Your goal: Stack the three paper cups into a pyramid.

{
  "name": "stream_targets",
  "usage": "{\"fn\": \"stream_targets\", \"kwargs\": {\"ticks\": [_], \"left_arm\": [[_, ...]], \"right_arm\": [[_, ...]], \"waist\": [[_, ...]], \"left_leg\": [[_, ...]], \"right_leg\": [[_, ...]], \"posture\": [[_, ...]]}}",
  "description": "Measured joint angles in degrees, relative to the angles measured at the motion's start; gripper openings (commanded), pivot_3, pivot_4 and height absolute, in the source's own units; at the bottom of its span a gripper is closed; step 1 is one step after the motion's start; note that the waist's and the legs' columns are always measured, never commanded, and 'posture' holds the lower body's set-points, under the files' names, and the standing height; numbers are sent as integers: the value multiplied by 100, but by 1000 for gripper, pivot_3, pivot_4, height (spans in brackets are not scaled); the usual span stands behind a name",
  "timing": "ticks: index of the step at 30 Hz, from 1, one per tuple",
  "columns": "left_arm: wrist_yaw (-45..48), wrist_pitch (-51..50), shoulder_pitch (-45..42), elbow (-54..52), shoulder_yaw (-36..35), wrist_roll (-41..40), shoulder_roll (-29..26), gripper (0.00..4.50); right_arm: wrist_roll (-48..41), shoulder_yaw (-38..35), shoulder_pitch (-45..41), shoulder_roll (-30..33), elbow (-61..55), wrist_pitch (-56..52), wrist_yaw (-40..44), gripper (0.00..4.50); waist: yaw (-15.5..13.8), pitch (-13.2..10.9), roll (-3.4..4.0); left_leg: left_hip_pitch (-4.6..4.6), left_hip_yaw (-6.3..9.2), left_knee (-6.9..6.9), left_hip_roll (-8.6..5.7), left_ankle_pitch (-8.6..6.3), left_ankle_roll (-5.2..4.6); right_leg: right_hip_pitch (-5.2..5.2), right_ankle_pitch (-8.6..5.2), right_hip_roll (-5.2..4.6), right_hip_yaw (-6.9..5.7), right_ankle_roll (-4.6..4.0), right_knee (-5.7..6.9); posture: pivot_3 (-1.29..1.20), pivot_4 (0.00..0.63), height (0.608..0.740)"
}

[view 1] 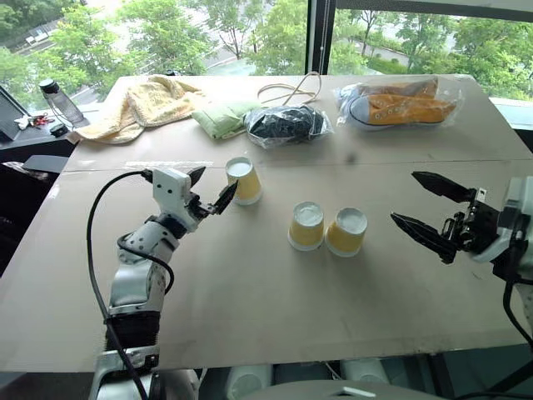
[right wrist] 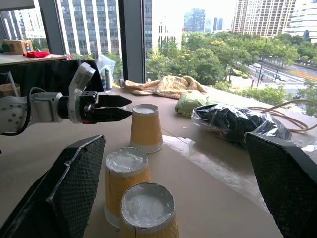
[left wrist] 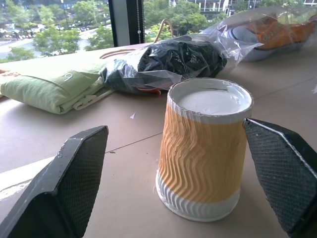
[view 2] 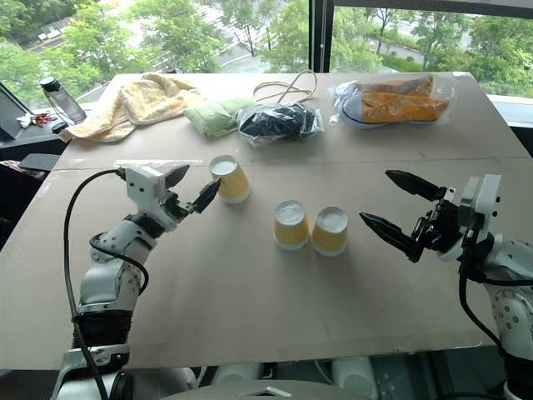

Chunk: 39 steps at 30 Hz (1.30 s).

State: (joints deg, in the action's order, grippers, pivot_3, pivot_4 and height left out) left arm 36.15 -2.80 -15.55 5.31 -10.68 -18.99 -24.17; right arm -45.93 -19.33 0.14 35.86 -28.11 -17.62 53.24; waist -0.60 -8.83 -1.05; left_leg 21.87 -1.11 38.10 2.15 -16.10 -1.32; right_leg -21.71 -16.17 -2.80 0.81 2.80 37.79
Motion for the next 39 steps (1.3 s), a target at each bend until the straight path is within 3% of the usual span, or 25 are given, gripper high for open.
{"fn": "stream_targets", "kwargs": {"ticks": [14,17,20,28,34,39], "left_arm": [[241,800,-1070,1563,450,401,354,4500],[240,857,-1175,1678,450,425,394,3638],[231,908,-1183,1699,452,435,441,2454],[265,720,-1200,1406,456,351,440,2447],[1197,-835,-1888,-166,994,-550,315,2447],[1893,-1870,-2390,-762,1528,-1131,310,2447]], "right_arm": [[-12,-391,431,69,-139,53,-18,4437],[-51,-400,444,66,-171,53,-25,4500],[-96,-399,446,60,-232,53,-26,4500],[-131,-359,375,51,-250,44,-106,4500],[-162,-363,568,14,-295,51,-103,4500],[-126,-396,918,-83,-304,180,-104,4500]], "waist": [[-7,0,-1],[-12,0,-1],[-11,0,-2],[-12,-1,-2],[-42,-2,-4],[12,-2,-2]], "left_leg": [[3,2,4,-3,0,0],[4,4,5,-3,0,0],[4,3,5,-2,0,0],[7,6,9,-2,0,1],[24,21,21,-6,2,3],[9,13,19,-7,1,2]], "right_leg": [[0,1,3,-5,2,-1],[0,1,3,-7,2,0],[0,1,3,-6,2,0],[0,1,3,-8,2,2],[1,1,2,-17,2,-4],[1,0,16,-4,2,5]], "posture": [[0,150,740],[0,150,740],[0,150,740],[0,150,740],[0,150,740],[0,150,740]]}}
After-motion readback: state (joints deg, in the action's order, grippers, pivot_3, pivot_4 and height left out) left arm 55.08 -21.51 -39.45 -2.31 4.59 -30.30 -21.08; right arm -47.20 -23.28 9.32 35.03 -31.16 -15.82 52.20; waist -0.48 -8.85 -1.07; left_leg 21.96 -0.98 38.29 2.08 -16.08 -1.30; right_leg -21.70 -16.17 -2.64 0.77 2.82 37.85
